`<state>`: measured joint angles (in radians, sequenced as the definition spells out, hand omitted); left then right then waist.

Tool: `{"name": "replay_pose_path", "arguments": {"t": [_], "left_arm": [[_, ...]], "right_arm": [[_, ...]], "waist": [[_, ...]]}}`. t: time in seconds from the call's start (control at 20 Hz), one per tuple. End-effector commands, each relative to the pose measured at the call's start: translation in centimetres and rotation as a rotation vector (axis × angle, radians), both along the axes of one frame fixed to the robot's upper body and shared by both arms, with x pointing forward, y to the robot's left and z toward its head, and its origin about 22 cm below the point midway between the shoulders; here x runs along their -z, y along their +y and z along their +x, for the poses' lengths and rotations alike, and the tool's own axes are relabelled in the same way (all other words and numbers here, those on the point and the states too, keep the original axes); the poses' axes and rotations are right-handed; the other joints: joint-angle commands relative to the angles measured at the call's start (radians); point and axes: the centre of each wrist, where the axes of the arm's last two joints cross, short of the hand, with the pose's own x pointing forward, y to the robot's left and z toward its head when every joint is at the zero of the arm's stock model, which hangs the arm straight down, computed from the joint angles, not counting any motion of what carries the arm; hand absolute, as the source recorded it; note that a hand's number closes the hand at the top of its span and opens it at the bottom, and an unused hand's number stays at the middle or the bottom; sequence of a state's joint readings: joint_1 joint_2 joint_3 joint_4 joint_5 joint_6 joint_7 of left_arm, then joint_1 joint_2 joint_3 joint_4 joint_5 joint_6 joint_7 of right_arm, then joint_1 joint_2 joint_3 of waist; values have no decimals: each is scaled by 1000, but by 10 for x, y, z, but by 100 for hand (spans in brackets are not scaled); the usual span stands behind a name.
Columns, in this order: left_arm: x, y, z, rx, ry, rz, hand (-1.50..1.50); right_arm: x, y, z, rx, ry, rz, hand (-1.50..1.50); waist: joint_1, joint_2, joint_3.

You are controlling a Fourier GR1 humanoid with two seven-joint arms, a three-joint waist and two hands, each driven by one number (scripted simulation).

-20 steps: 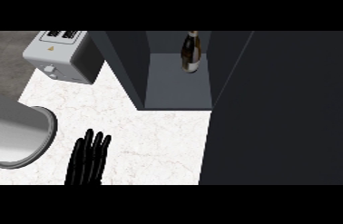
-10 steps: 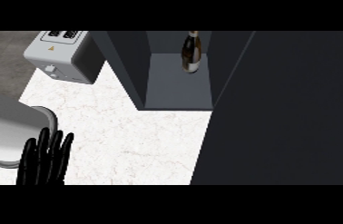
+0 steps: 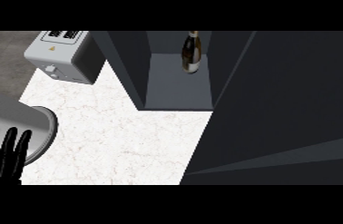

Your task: Pick up the wine, place it into the cabinet and close the cabinet

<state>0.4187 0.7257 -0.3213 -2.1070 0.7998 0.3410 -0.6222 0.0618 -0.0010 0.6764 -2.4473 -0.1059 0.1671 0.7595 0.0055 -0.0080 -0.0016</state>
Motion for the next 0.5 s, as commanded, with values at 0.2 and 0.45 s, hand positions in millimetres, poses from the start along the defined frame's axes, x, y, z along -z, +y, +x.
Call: {"name": "replay_pose_path", "arguments": {"t": [0.2,0.45], "left_arm": [[4,34,1,16,20,-2,-150],[-12,43,4,35,10,20,-150]], "right_arm": [[-12,35,-31,-71,-51,60,150],[-11,47,-38,-44,-49,67,150]], "waist": [[2,-1,-2],[2,-3,-1]]}}
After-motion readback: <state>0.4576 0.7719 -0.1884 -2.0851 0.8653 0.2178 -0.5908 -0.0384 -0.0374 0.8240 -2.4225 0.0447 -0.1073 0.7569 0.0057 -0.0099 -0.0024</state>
